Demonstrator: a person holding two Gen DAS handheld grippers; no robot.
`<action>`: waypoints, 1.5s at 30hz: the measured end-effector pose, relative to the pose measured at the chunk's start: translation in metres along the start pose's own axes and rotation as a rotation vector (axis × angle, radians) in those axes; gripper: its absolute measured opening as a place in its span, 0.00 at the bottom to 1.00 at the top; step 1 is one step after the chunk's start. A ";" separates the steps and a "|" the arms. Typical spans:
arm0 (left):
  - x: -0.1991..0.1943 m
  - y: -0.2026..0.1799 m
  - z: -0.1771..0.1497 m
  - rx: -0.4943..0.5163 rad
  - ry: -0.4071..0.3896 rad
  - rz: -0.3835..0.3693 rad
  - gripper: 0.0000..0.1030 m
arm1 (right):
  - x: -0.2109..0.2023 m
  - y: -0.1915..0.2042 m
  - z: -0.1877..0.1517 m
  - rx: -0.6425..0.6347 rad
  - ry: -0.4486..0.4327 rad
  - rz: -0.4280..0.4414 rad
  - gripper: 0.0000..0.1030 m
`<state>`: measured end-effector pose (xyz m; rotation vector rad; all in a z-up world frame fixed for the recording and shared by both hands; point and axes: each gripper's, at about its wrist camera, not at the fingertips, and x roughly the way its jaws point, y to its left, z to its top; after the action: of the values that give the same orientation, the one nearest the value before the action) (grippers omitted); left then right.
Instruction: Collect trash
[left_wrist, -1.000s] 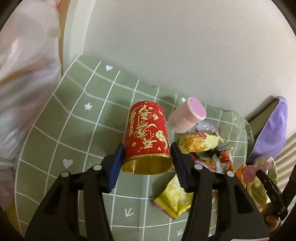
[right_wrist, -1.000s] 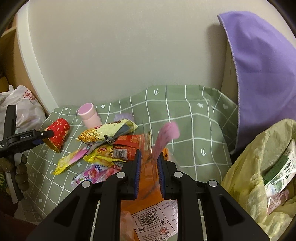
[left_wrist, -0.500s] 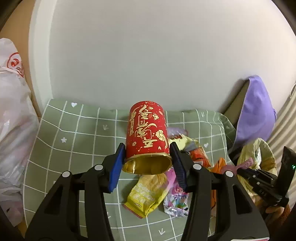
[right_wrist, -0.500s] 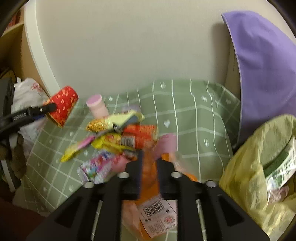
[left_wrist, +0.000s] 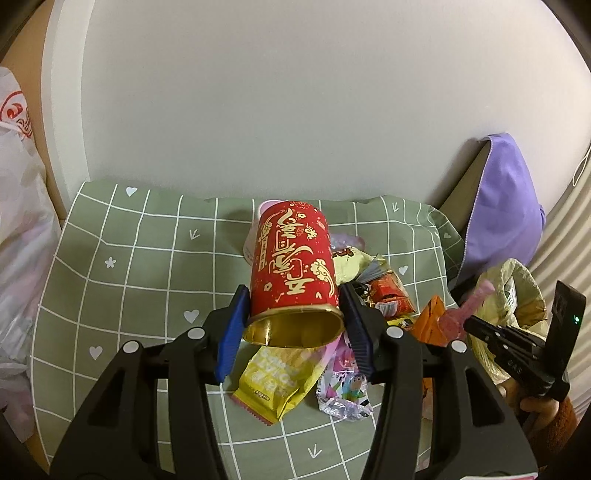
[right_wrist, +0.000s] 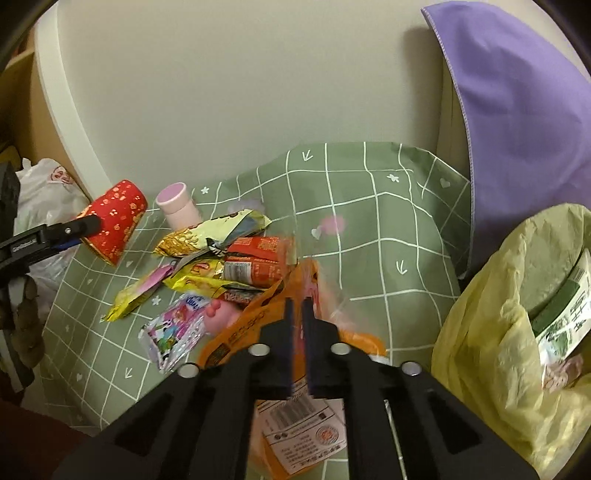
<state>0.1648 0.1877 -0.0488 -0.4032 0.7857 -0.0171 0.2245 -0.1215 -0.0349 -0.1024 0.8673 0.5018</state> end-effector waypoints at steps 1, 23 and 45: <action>0.001 -0.001 0.000 0.003 0.001 0.000 0.46 | 0.001 -0.001 0.001 0.000 -0.001 -0.001 0.05; 0.026 -0.041 0.031 0.135 0.011 -0.097 0.46 | -0.013 -0.020 0.041 0.043 -0.103 -0.012 0.05; 0.013 -0.054 0.018 0.135 0.003 -0.134 0.46 | 0.004 0.007 0.008 -0.020 0.007 0.102 0.47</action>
<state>0.1939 0.1423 -0.0265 -0.3270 0.7542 -0.1948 0.2294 -0.1112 -0.0318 -0.0778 0.8771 0.6060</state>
